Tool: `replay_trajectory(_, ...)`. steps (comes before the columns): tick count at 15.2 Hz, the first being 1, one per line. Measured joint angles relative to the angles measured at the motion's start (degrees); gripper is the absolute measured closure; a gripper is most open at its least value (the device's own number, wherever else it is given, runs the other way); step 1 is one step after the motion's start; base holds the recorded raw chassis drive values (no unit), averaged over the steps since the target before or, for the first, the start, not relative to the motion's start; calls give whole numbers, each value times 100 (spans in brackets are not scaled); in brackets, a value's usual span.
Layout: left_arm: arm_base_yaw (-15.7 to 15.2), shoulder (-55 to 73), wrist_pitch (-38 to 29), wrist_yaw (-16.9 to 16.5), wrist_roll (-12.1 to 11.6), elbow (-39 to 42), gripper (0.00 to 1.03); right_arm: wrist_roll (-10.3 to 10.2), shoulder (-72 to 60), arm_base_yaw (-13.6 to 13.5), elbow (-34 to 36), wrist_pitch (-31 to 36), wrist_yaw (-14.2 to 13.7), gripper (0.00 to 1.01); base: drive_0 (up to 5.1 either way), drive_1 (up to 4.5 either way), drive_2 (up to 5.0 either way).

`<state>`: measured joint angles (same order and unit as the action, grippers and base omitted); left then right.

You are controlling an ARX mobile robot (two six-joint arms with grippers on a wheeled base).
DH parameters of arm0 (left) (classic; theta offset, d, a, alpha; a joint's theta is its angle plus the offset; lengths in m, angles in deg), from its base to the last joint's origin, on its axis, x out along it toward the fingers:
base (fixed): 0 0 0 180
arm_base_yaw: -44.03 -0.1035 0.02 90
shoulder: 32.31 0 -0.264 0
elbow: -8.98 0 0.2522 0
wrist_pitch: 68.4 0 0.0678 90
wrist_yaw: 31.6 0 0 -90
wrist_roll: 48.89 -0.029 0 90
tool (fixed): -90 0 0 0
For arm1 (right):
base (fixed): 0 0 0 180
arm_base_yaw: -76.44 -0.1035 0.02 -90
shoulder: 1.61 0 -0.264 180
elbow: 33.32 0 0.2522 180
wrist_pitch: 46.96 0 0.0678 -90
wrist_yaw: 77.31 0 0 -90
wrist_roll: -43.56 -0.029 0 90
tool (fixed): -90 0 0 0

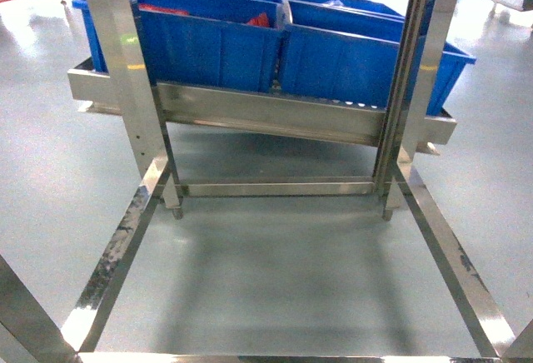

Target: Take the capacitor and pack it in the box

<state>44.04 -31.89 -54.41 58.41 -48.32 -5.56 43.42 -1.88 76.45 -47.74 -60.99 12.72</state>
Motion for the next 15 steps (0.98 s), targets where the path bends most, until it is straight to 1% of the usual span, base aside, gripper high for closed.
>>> replay_trajectory(15,0,0,0,0,0,0,5,0,0,0,0,0,0,3,0,0,0)
